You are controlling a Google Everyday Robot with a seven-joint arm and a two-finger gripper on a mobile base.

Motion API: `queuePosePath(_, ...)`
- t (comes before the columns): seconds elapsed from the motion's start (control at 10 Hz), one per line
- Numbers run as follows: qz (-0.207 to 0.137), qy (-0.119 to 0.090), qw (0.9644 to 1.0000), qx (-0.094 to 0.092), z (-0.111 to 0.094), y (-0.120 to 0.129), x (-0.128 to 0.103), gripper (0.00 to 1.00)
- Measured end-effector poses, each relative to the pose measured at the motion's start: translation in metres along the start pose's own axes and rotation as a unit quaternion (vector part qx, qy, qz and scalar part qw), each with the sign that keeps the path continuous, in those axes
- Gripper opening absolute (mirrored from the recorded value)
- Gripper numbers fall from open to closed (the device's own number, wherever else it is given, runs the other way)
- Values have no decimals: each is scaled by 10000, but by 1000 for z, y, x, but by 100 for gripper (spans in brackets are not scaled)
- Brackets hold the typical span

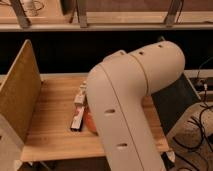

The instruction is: Place the white sponge in the ceramic cup

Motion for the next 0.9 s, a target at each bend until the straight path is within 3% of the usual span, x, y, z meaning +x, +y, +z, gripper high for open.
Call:
queuePosePath(0.3,-128,-503,9986,-98,-37,16,-17,0)
queuePosePath(0.5,-46,-778,9969,-90,-64,13,-18,0)
queuePosePath(0.7,64,-920,9957,-92,-79,8,-16,0)
queuePosePath(0.9,65,-923,9957,-103,-80,10,-16,0)
